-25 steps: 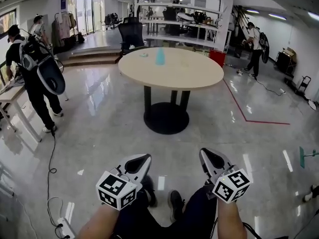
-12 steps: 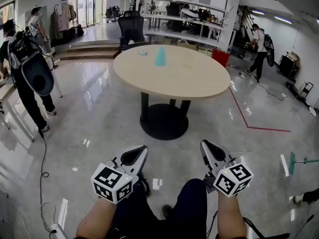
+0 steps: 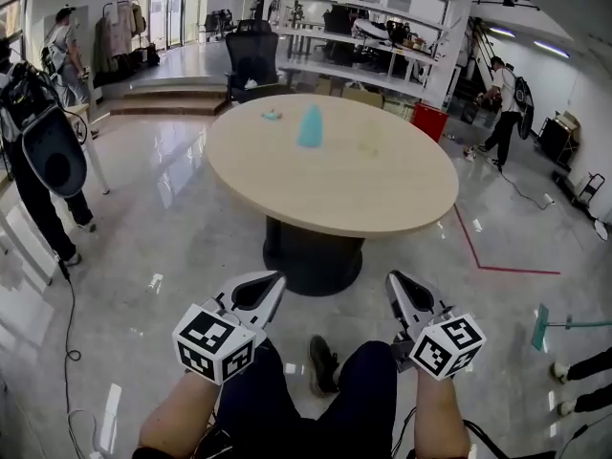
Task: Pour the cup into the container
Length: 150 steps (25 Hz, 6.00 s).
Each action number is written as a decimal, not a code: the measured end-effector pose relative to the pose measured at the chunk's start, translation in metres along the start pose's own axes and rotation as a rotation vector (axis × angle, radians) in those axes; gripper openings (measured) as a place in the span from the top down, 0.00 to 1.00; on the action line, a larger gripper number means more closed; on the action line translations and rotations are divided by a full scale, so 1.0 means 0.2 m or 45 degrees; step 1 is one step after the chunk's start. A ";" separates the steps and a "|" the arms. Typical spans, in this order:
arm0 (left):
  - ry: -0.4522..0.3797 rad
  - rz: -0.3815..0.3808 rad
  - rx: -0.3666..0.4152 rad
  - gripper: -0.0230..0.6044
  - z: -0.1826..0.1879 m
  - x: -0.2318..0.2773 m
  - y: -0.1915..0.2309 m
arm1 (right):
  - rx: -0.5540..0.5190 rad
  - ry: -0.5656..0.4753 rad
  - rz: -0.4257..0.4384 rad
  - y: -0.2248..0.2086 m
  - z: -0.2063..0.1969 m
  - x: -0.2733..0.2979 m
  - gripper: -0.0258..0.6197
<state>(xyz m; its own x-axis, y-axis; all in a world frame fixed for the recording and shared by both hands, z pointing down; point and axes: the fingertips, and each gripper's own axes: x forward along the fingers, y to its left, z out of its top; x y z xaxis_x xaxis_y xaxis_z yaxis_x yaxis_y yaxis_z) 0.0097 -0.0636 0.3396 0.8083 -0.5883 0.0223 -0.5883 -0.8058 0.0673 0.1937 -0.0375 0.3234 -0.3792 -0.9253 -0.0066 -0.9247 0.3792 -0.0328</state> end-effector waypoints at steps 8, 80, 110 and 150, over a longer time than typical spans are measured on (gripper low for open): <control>0.003 -0.044 -0.017 0.97 0.11 0.53 0.28 | 0.048 -0.021 -0.027 -0.37 0.04 0.38 0.95; 0.199 -0.524 0.050 0.97 0.16 1.75 1.11 | -0.192 0.365 0.004 -1.41 0.29 2.29 0.39; 0.200 -0.443 0.042 0.97 0.17 1.69 1.24 | -1.078 0.656 0.015 -1.09 0.40 2.53 0.39; 0.215 -0.364 0.034 0.97 0.17 1.68 1.33 | -1.584 0.795 -0.101 -1.09 0.40 2.61 0.39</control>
<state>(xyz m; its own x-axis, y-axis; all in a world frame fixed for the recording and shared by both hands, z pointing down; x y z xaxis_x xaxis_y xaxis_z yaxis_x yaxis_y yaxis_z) 0.1240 -0.4779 0.3314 0.9317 -0.3201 0.1718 -0.3355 -0.9395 0.0687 0.2004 -0.6032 0.2477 0.0280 -0.9134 0.4062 -0.2410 0.3882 0.8895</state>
